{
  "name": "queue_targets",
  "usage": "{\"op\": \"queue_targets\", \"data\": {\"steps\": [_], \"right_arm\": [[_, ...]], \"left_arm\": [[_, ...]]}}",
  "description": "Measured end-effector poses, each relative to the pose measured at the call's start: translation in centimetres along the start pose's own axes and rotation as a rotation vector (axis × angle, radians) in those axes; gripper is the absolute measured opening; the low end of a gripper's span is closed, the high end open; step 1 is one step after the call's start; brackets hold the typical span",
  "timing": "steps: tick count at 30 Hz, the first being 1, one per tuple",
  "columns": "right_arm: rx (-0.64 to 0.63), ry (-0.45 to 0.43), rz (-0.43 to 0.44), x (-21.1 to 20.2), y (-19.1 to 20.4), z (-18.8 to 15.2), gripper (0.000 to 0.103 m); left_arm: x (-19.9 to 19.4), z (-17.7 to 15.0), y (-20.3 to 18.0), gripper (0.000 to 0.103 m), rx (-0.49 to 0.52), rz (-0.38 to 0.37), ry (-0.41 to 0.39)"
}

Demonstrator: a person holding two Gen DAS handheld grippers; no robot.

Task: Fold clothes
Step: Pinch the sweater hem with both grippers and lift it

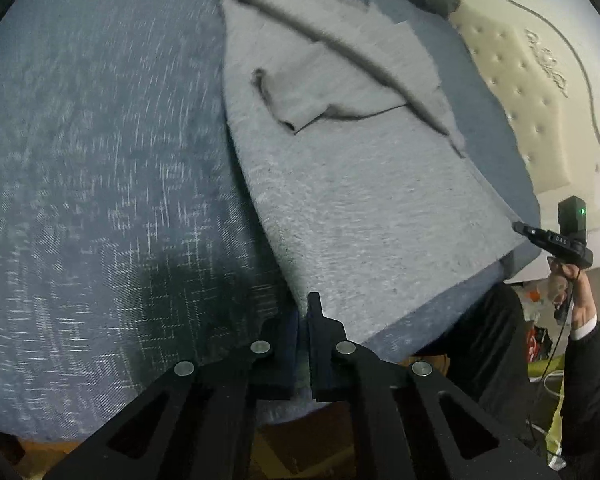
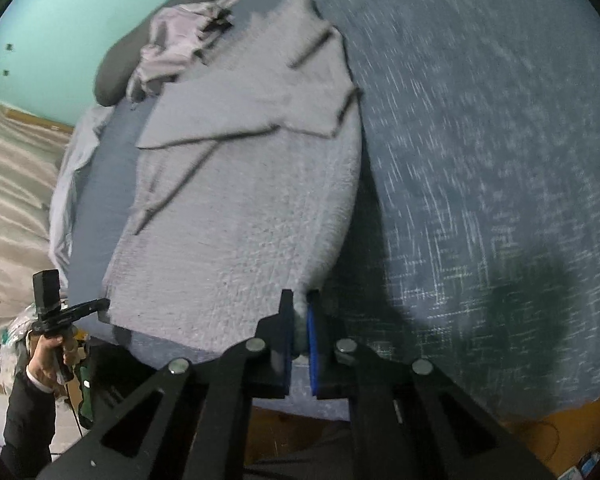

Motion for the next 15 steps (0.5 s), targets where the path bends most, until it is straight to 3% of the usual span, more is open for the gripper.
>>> {"op": "queue_targets", "data": {"steps": [5,15], "right_arm": [[-0.039,-0.052,0.026,-3.1,0.8,-0.1,0.005],[-0.103,-0.142,0.071,-7.4,2.8,-0.8,0.005]], "left_arm": [[-1.7,0.7,-1.9,0.003,0.04,-0.005,-0.033],[-5.2,-1.5,-2.7,0.003,0.098,-0.013,-0.078]]}}
Point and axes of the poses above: each gripper's, at about its wrist camera, not at the fingertips, and x roughly the way its jaws point, y to its left, z to its top, the point moved 10 cm from there along x, roughly the way its jaws point, and after that the axes turned 13 degrees about -z, right-handed, at the moved point
